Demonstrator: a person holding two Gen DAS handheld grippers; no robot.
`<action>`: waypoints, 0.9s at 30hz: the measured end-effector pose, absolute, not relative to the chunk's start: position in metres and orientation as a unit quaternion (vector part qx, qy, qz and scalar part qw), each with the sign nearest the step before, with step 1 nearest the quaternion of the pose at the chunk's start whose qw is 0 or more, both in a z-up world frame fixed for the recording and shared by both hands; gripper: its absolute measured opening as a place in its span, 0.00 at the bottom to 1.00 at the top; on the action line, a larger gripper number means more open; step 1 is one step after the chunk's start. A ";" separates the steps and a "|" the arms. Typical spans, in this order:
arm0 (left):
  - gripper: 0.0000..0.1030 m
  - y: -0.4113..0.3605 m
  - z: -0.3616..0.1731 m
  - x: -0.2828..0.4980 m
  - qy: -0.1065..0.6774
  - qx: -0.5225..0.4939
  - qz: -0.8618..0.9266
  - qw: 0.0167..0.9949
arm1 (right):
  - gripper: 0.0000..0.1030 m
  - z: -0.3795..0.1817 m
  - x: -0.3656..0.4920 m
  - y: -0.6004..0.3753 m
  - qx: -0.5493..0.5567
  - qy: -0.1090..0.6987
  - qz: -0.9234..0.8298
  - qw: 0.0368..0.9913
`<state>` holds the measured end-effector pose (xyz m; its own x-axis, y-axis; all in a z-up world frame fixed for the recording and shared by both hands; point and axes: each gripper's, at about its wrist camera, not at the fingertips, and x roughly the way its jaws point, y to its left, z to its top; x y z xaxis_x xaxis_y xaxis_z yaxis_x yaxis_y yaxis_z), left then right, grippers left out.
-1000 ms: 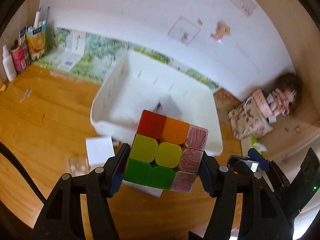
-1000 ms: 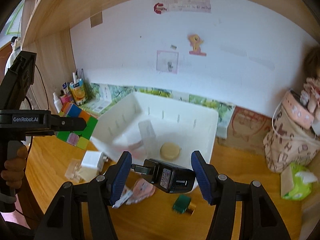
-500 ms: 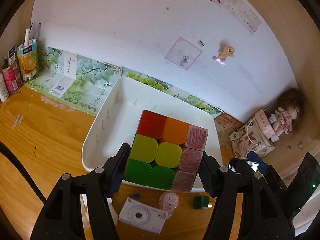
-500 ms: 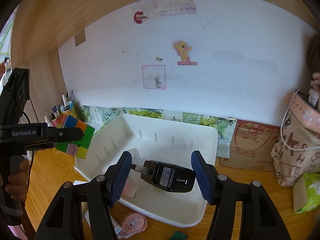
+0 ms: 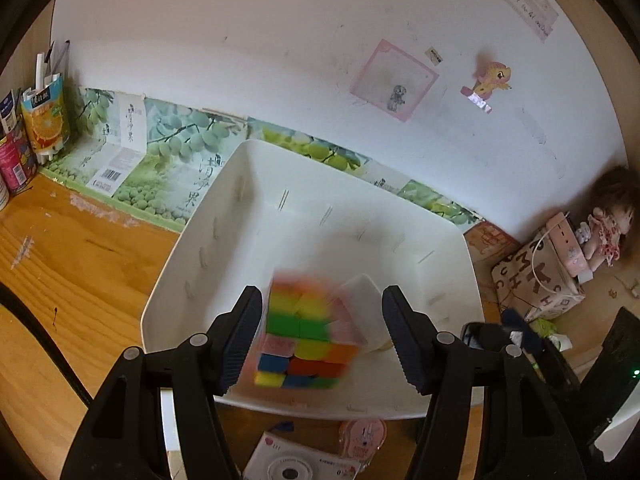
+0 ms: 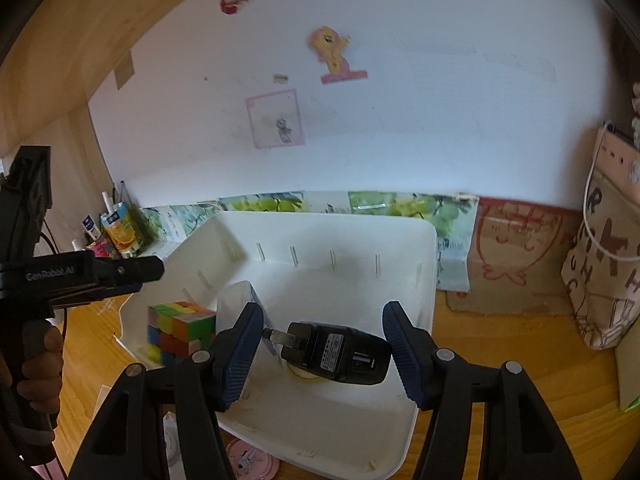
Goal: Organize rigid objects
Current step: 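Release the Rubik's cube and black charger into the white tray with both tools, then withdraw both tools from the tray toward the clear cup and white toy device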
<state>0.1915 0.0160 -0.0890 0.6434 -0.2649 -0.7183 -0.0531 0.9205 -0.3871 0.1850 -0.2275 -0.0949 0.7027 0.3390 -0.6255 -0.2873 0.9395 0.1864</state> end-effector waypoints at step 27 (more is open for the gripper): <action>0.80 0.033 -0.039 0.146 0.364 -0.205 -0.062 0.906 | 0.80 -0.030 0.129 -0.240 0.078 0.283 0.154 0.943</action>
